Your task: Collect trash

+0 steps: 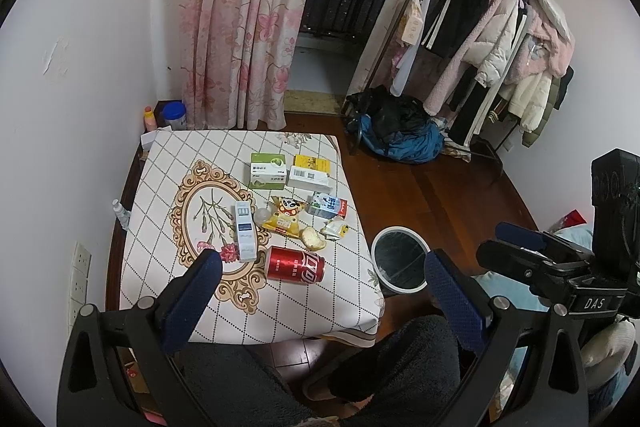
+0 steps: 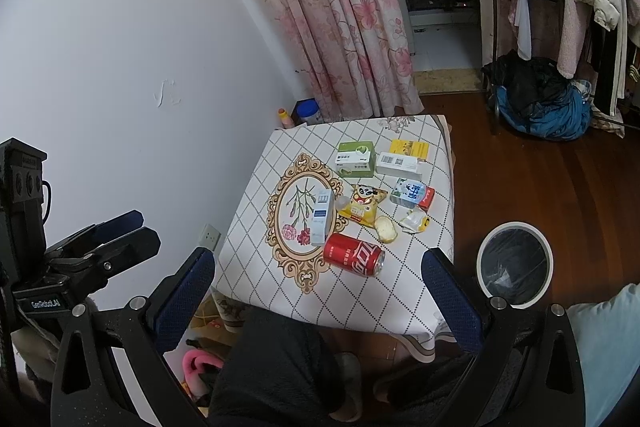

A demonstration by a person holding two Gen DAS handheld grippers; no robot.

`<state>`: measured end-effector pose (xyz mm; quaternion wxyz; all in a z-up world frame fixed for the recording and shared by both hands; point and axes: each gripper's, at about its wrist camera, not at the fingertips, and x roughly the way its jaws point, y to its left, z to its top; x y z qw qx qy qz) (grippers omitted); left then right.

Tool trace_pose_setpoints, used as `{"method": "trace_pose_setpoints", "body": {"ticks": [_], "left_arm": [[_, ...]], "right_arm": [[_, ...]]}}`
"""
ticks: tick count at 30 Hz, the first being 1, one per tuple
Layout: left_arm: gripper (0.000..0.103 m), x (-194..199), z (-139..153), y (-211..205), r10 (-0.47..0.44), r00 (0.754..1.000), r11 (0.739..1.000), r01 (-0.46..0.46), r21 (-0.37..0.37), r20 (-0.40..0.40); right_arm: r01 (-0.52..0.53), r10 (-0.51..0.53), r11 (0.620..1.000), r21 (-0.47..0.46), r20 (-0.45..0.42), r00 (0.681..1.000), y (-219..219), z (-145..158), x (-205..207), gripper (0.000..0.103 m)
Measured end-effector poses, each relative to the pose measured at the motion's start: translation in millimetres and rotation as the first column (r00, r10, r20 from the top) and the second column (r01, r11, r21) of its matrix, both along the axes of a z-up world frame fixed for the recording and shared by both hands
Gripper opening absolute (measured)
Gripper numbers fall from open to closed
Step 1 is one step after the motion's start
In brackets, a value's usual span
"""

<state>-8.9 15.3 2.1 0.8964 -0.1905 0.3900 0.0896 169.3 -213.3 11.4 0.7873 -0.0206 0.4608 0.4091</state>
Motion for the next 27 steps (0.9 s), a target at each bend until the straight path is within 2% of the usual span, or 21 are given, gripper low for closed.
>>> {"method": "trace_pose_setpoints", "body": {"ticks": [22,25,27], "left_arm": [[0.103,-4.7,6.3,-7.2,-0.004,1.0,1.0,0.004,0.003,0.011],[0.103,-4.8,-2.2,1.6,0.067,0.998,0.996,-0.067,0.064,-0.005],[0.103,-2.4,-17.3,12.1,0.163,0.986,0.976,-0.156,0.154,-0.037]], "right_arm": [[0.014,-0.014,1.0,0.005,0.023,1.0,-1.3,4.0,-4.4,0.103],[0.028,-0.028,1.0,0.012,0.022,0.999,1.7,2.2,-4.9,0.103],[0.037,-0.036,0.999,-0.014,0.022,0.999,8.7,-5.8,-0.7,0.103]]}}
